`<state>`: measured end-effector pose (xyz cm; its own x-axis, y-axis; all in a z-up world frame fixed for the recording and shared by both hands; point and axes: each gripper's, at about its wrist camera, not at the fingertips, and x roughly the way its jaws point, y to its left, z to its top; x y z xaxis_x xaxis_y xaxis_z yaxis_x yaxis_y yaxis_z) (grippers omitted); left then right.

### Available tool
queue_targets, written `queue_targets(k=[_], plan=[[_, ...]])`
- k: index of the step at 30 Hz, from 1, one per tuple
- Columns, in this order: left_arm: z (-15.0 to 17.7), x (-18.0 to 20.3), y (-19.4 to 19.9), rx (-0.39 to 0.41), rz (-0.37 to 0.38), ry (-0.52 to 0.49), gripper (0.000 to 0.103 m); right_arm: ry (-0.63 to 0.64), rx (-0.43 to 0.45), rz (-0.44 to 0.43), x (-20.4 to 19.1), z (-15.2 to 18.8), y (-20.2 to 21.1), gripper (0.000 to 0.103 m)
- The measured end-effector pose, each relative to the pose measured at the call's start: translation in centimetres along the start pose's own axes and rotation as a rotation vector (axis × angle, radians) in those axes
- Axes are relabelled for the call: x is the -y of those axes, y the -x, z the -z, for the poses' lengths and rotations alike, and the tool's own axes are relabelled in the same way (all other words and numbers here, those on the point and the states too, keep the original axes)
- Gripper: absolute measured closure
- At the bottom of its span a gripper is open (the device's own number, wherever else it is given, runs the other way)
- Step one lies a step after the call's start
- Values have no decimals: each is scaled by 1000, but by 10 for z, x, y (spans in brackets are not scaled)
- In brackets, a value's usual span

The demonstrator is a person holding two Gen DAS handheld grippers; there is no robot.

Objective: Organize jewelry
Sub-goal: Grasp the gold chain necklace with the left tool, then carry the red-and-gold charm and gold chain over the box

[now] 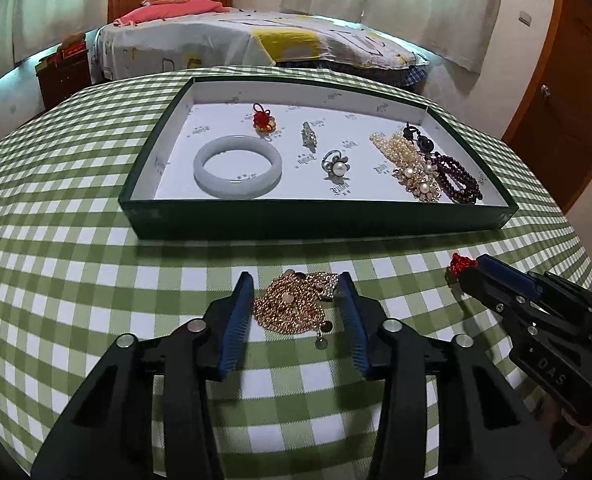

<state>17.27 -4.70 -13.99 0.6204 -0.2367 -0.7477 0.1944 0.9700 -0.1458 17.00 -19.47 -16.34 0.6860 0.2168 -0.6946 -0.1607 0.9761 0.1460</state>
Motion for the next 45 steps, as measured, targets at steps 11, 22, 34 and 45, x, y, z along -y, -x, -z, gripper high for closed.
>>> queue_targets(k=[11, 22, 34, 45], plan=[[4, 1, 3, 32, 20, -21, 89, -10, -1, -1, 2, 2, -2, 81], [6, -7, 19, 66, 24, -3, 98, -12, 13, 1, 4, 1, 0, 81], [-2, -13, 39, 113, 19, 11, 98, -10, 33, 1, 3, -2, 7, 81], [-10, -10, 62, 162, 19, -14, 98, -4, 63, 0, 1, -8, 18, 81]])
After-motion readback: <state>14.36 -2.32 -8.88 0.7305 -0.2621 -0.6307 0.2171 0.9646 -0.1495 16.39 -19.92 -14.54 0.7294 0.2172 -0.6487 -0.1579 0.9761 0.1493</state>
